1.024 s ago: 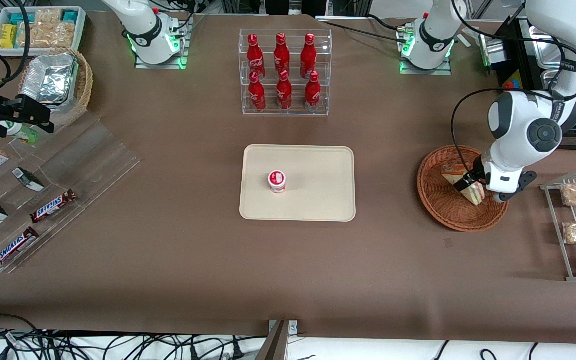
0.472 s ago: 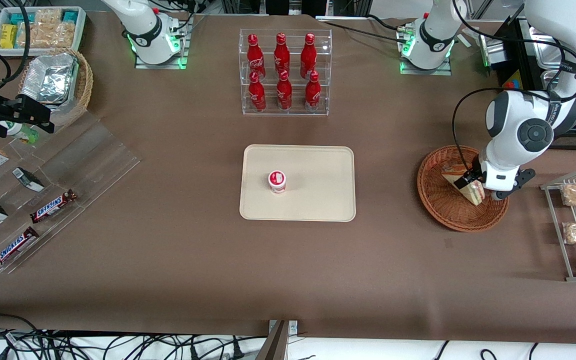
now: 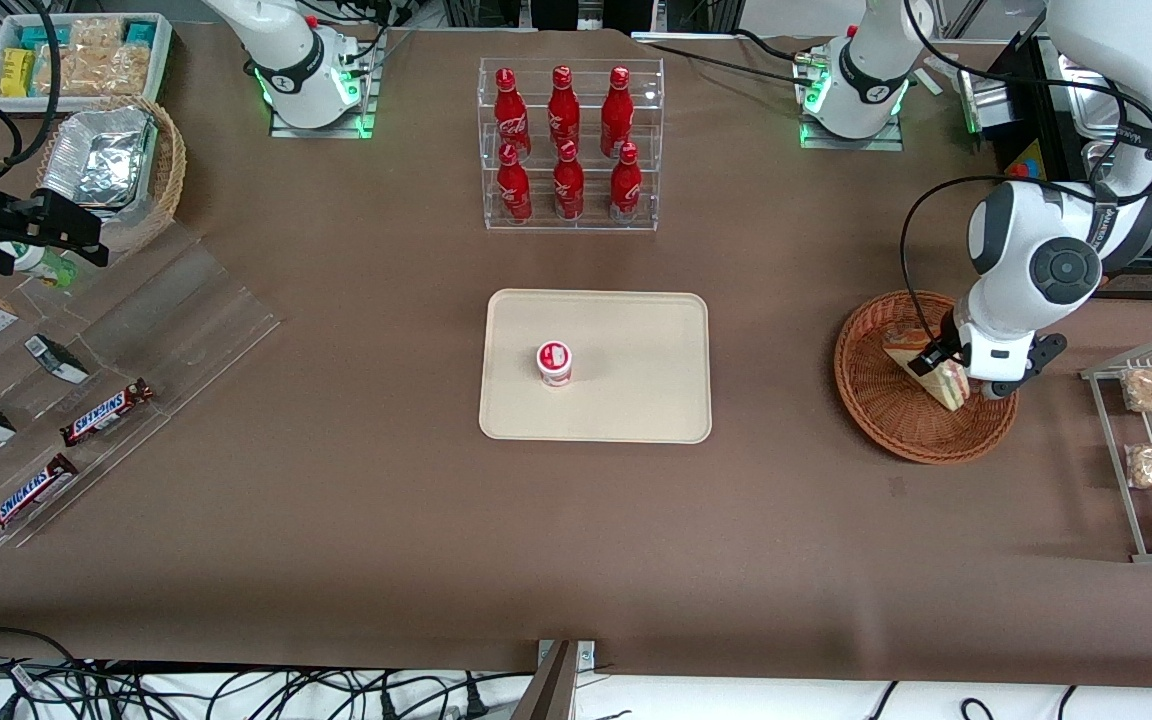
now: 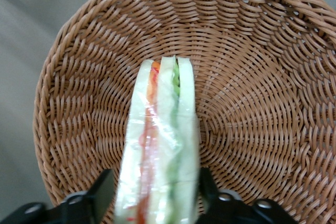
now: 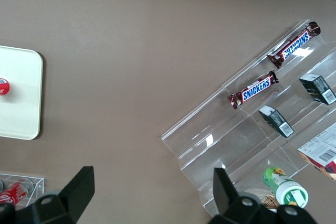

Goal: Place sandwich from basket to tray
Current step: 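Close the left gripper on the sandwich's upright edge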

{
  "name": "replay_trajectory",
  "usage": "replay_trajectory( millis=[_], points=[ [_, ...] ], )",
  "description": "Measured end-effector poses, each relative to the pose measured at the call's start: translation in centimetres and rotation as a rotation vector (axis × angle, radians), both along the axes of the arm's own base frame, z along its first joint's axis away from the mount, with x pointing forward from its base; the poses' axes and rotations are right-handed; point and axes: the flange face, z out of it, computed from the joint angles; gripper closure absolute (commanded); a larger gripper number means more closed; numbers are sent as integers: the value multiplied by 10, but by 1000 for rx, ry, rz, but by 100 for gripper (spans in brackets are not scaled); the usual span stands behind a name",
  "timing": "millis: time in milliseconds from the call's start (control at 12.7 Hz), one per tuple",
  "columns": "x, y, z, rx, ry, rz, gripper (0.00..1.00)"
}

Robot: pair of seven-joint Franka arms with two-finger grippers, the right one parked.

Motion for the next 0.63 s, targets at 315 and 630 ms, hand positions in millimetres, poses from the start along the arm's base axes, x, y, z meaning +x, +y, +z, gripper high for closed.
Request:
replay_trajectory(
  millis=[315,630],
  points=[
    [2,-1,3,0,-7,-6,62],
    [21,-5,33,6,54,-104,62]
  ],
)
